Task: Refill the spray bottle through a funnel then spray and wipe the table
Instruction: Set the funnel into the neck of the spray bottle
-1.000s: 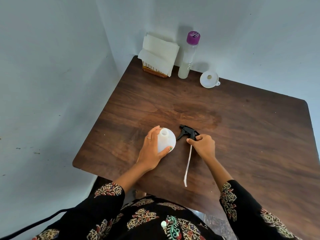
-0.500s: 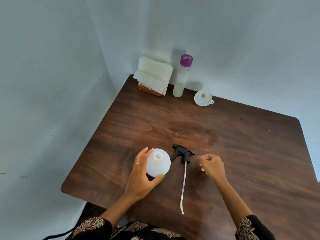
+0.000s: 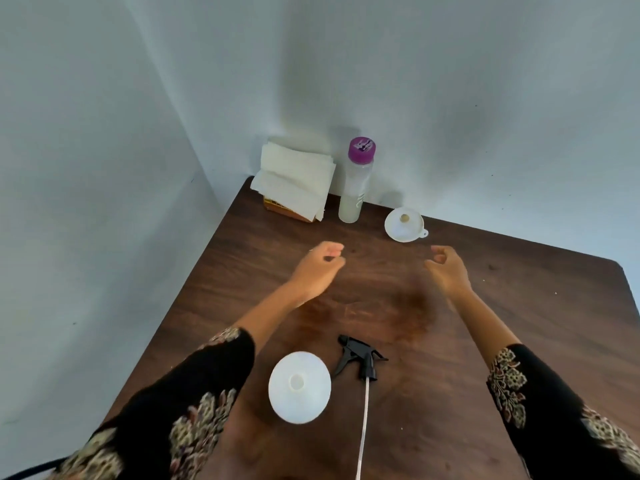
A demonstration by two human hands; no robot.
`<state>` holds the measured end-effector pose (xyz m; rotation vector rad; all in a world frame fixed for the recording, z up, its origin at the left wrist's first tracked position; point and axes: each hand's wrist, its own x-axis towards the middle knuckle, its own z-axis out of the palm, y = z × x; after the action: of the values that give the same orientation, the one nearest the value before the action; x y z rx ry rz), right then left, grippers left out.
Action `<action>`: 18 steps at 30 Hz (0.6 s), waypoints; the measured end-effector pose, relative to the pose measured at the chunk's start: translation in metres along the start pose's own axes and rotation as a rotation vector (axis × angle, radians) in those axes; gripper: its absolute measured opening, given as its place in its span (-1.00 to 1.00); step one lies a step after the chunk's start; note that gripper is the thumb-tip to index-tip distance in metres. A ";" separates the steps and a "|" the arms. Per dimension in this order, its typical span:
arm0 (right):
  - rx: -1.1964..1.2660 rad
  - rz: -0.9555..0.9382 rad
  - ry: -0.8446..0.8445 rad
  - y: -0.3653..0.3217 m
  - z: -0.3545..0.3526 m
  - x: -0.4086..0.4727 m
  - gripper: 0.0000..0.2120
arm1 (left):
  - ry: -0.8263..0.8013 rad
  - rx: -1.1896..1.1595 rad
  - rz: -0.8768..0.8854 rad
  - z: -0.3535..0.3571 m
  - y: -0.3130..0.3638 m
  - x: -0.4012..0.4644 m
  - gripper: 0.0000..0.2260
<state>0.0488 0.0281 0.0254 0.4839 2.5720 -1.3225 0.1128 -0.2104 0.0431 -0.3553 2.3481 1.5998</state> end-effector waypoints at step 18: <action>-0.126 -0.155 -0.108 -0.023 0.026 0.064 -0.41 | -0.282 0.008 -0.145 0.070 0.053 0.119 -0.27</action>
<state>-0.0181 0.0063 0.0063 0.1882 2.6259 -1.1872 -0.0104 -0.1314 0.0216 -0.2709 2.0680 1.4667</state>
